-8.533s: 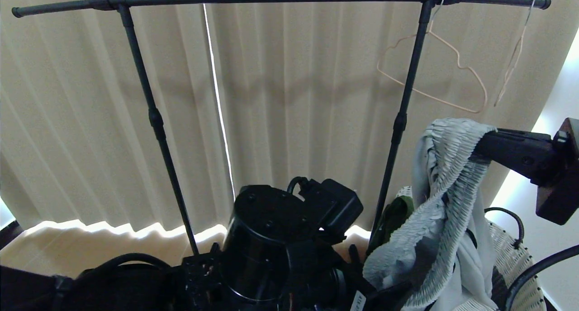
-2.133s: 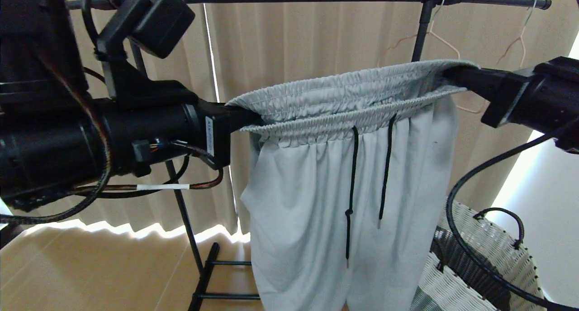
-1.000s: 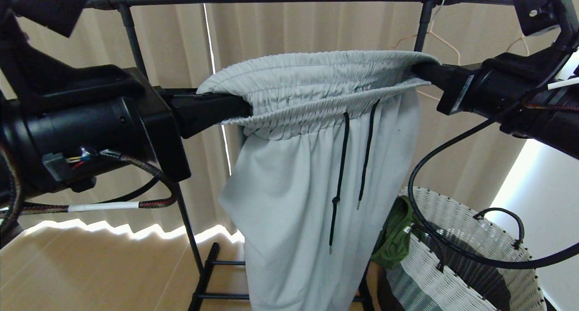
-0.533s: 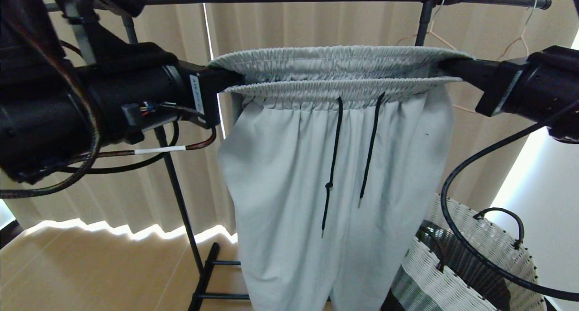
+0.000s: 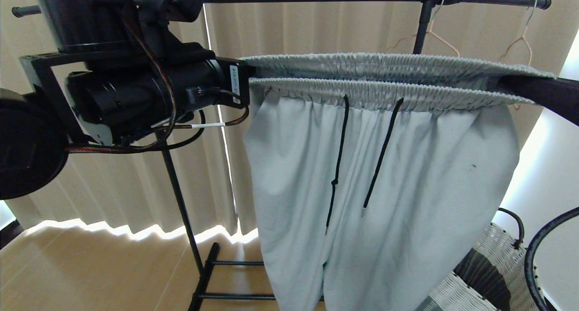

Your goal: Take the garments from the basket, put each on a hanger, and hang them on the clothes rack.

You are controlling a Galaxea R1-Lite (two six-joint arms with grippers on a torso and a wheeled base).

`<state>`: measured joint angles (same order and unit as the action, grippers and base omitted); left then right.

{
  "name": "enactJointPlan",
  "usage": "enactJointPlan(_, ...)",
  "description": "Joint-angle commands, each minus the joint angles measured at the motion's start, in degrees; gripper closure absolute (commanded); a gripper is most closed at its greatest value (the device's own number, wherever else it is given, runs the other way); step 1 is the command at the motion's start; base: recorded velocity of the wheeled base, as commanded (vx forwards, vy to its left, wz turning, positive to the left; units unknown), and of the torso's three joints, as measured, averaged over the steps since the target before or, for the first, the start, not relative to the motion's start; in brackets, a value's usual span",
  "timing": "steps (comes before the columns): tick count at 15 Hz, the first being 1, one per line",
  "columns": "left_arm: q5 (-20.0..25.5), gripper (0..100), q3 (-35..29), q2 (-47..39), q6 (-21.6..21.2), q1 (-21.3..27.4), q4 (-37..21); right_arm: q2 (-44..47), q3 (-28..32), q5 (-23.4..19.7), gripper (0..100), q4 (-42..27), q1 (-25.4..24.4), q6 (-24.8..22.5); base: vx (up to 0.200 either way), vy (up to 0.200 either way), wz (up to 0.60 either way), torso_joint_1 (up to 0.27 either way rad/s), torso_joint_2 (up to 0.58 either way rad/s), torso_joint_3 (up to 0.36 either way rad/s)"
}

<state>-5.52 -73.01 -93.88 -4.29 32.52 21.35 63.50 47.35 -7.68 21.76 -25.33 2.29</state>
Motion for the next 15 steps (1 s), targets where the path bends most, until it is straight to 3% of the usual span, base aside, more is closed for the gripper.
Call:
enactJointPlan(1, -0.10, 100, -0.12, -0.78, -0.02, -0.09, 0.01, -2.24, -1.29, -0.58, 100, 0.12, -0.77, -0.01, 0.000, 0.000, 0.00, 0.000, 0.00, 0.000)
enactJointPlan(7, -0.10, 100, 1.55, 1.68, -0.02, -0.09, -1.57, 1.19, -0.24, 0.03, 100, 0.30, -0.16, -0.45, 0.000, 0.000, 0.00, 0.000, 0.00, 0.000)
enactJointPlan(12, 1.04, 100, 3.22, 9.86, 0.07, 0.52, -11.59, 9.98, 5.12, 0.21, 100, 1.27, 4.41, -0.18, 0.000, 0.000, 0.00, 0.000, 0.00, 0.000)
enactJointPlan(15, 6.49, 100, 6.21, 13.37, 0.07, 0.61, -12.56, 15.16, 7.67, 1.53, 100, 6.28, 4.50, -0.18, 0.000, 0.000, 0.00, 0.000, 0.00, 0.000)
